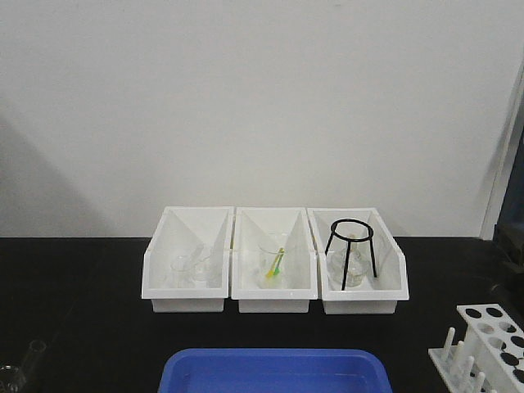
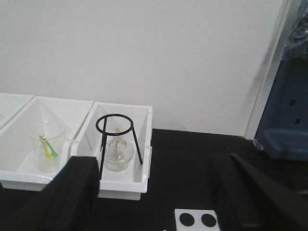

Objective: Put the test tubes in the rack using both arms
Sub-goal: 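Lift the test tube up out of the beaker with the left gripper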

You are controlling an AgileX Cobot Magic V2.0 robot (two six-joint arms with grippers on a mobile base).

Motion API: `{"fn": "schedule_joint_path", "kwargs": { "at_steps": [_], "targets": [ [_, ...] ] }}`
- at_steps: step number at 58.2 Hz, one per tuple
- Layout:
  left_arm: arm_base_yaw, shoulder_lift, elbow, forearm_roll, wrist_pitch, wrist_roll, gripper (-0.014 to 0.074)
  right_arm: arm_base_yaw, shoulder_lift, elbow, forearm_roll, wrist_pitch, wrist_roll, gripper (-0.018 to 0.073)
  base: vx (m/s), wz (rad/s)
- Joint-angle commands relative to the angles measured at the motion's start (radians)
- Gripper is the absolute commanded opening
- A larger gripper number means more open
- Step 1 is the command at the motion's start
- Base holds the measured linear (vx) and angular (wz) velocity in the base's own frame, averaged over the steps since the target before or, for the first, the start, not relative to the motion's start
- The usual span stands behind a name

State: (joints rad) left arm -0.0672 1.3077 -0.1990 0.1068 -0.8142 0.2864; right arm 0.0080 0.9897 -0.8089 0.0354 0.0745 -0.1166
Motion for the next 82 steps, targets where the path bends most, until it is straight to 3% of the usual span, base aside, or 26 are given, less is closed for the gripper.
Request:
{"fn": "schedule_joint_path", "kwargs": {
  "at_steps": [1,19,41,59,82],
  "targets": [
    [-0.005,-0.019,-0.024,0.013,-0.1,0.0,0.0556,0.0,-0.009,-0.036,-0.007,-0.091,-0.009,0.0515,0.0,0.0],
    [-0.001,0.042,-0.043,-0.092,-0.16,0.062,0.0563,0.0,-0.009,-0.036,-0.007,-0.087,-0.009,0.0515,0.0,0.0],
    [-0.001,0.212,-0.153,-0.093,-0.166,0.076,0.0562,0.0,-0.009,-0.036,-0.007,-0.086,-0.009,0.0515,0.0,0.0],
    [-0.001,0.319,-0.154,-0.092,-0.266,0.077,0.0558,0.0,-0.009,-0.036,-0.007,-0.086,-0.009,0.0515,0.0,0.0],
    [-0.001,0.341,-0.154,-0.093,-0.301,0.077,0.0459,0.0,-0.009,-0.036,-0.007,-0.083,-0.009,0.0515,0.0,0.0]
  ]
}}
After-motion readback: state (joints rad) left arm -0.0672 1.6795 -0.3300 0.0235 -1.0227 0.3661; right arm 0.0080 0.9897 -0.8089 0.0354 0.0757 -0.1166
